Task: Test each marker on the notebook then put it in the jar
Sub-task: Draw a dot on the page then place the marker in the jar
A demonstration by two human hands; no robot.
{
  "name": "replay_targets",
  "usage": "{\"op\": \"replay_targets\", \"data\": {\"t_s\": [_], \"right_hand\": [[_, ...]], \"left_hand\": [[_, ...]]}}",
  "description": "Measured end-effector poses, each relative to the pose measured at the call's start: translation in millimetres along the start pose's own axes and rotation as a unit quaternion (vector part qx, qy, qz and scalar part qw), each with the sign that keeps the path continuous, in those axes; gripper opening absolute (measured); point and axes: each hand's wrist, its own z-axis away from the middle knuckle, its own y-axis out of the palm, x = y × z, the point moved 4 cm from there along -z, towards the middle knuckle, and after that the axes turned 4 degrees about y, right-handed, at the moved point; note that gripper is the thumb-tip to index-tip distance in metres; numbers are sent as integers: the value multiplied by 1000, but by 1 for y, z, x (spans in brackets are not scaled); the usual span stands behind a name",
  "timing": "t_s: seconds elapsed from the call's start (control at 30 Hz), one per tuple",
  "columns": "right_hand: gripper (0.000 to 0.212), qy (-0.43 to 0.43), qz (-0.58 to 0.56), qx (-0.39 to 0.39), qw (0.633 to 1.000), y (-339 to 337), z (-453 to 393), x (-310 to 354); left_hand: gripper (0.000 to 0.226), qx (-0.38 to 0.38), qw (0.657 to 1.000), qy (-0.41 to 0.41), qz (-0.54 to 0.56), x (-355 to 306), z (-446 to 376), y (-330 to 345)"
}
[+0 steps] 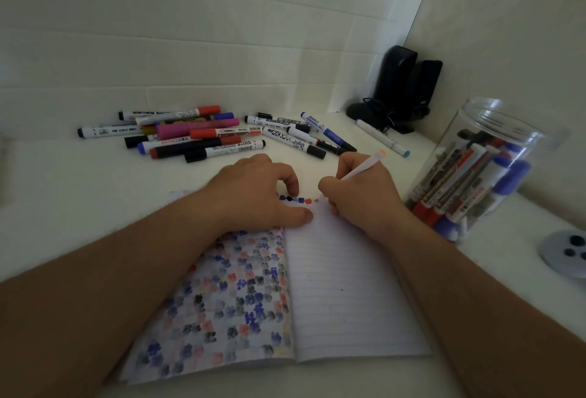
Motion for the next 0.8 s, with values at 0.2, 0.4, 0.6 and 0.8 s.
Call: {"op": "replay_targets", "data": {"t_s": [0.2, 0.4, 0.6, 0.8], "right_hand": [[26, 16, -59, 18, 998, -1, 2, -4], [27, -9, 2, -1, 1000, 1, 0, 1], [25, 22, -65, 12, 998, -1, 0, -6], [29, 6, -61, 24, 998, 1, -1, -5]], "left_hand": [[47, 0, 1000, 1, 3, 0, 1, 1], [47, -3, 1000, 2, -1, 0, -1, 0], [48, -2, 1000, 1, 0, 1, 0, 1], [47, -4, 1000, 4, -3, 1, 0, 0]]}}
